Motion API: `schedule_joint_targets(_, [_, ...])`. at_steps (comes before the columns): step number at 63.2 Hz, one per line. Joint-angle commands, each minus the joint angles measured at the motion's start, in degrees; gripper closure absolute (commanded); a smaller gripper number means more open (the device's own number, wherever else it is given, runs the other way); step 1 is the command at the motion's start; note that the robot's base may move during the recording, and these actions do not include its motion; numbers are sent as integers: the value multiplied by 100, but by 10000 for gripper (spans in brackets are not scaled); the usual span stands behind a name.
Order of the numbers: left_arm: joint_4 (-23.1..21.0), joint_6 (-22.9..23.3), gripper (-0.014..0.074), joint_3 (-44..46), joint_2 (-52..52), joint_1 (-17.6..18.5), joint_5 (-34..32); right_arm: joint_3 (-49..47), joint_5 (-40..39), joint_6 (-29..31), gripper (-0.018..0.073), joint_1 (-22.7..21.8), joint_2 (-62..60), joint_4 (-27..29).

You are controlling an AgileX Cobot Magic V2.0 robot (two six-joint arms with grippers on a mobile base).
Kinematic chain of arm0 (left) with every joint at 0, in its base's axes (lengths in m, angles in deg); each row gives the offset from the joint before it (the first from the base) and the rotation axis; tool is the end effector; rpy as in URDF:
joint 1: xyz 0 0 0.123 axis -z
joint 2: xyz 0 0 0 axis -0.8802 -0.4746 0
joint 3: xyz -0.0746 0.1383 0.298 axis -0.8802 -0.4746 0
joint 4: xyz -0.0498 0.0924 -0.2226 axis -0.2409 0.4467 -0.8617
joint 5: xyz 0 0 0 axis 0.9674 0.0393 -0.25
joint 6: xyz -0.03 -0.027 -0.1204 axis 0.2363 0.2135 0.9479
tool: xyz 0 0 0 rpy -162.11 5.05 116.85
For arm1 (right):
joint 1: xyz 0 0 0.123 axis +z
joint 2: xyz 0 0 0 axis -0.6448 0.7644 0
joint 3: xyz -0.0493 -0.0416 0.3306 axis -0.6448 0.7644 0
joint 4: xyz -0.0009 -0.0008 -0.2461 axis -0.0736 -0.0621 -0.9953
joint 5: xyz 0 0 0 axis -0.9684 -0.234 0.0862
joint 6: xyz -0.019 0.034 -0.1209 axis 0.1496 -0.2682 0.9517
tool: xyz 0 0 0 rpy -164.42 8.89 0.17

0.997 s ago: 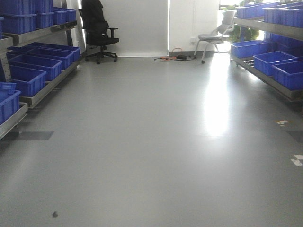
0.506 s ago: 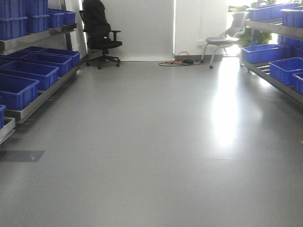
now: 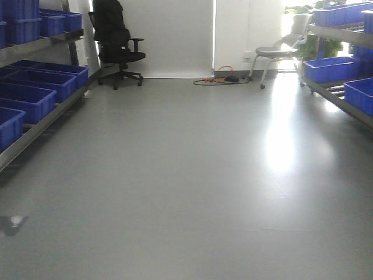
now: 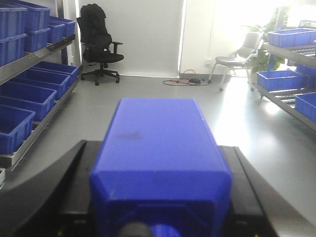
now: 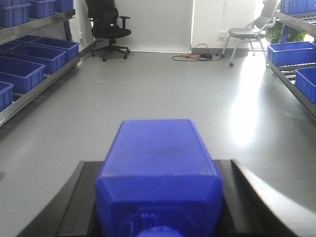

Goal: Pick and sort blue part to right shelf
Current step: 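Turn and drive the base toward the rack of blue bins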

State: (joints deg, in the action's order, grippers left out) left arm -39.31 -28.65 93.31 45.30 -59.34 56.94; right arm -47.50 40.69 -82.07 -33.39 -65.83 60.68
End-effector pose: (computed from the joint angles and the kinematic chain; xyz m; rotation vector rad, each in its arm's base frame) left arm 0.0301 -0.0079 0.3191 0.0336 1.5661 -0.1129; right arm 0.0253 0.0007 0.2887 -0.0357 1.6273 0.1203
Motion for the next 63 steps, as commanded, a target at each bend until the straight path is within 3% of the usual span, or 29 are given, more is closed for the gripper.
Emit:
schedule_joint_targets(1, [-35, 2, 316, 174, -83, -4, -537, -163, -543, 26, 112, -31, 64, -51])
schedule_joint_targets(63, [-35, 2, 316, 174, -83, -4, -537, -163, -543, 26, 112, -31, 64, -51])
